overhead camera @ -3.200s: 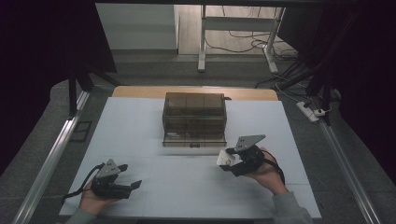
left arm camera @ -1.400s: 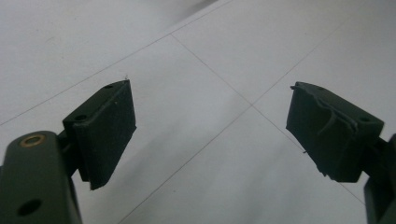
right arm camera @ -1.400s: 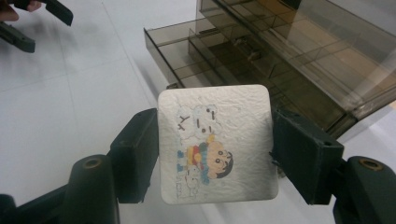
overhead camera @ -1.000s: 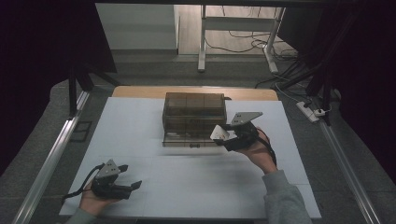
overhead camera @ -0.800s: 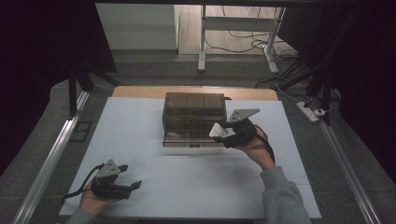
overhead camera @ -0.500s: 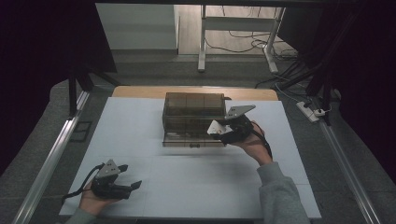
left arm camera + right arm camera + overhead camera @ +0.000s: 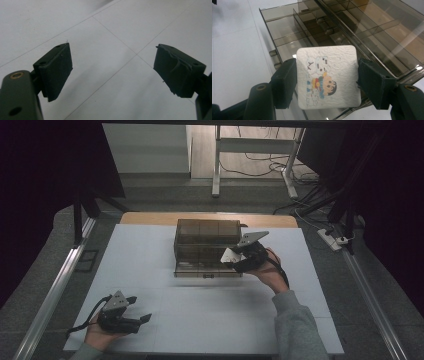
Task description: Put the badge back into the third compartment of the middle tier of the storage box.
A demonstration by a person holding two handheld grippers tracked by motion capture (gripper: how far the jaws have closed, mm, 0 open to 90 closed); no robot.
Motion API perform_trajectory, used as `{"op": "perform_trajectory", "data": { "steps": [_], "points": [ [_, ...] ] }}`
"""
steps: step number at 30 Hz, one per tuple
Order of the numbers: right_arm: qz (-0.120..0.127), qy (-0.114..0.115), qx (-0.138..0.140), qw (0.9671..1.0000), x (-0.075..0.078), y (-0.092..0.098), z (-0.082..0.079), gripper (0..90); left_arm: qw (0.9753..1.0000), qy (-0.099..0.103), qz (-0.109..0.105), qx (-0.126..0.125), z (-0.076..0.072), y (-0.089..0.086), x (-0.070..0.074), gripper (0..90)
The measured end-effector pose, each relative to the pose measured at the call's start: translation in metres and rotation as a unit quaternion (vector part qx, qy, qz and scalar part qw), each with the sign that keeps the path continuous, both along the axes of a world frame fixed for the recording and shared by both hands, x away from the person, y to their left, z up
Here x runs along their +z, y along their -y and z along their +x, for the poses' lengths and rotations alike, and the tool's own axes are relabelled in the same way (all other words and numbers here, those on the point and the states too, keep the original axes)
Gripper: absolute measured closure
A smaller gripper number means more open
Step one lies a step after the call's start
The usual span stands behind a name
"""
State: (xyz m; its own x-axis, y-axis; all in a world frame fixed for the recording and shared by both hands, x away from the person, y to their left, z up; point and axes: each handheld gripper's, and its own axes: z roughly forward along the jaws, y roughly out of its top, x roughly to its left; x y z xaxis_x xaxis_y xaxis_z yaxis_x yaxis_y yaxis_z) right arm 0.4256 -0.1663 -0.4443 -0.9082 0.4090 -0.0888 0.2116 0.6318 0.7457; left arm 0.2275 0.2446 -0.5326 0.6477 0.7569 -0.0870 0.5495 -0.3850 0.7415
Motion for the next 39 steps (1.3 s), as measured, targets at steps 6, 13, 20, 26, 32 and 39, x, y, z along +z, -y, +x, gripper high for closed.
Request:
{"op": "perform_trajectory", "data": {
  "steps": [6,13,20,26,32,39],
  "points": [
    [-0.003,0.003,-0.001,1.0000,0.000,0.002,0.000,32.9,1.0000,0.000,-0.001,0.001,0.000,0.000,0.001,15.2],
    [0.006,-0.007,0.001,1.0000,0.000,0.001,-0.002,24.9,1.0000,0.000,0.000,0.001,0.000,0.000,0.000,15.1],
    [0.020,-0.006,-0.007,0.9998,0.005,0.000,-0.007,22.5,1.0000,0.001,-0.001,0.001,0.000,0.000,0.001,15.1],
    [0.040,-0.018,-0.021,0.9988,0.007,0.005,-0.008,21.3,1.0000,0.000,-0.002,0.002,0.000,0.000,0.001,15.1],
    [0.056,-0.013,-0.032,0.9979,0.004,0.008,-0.013,21.3,1.0000,0.000,-0.001,0.001,0.000,0.000,0.001,15.2],
    [0.056,-0.006,-0.032,0.9979,0.005,0.011,-0.021,21.1,1.0000,0.000,-0.001,0.002,0.000,-0.001,0.001,15.2]
  ]
}}
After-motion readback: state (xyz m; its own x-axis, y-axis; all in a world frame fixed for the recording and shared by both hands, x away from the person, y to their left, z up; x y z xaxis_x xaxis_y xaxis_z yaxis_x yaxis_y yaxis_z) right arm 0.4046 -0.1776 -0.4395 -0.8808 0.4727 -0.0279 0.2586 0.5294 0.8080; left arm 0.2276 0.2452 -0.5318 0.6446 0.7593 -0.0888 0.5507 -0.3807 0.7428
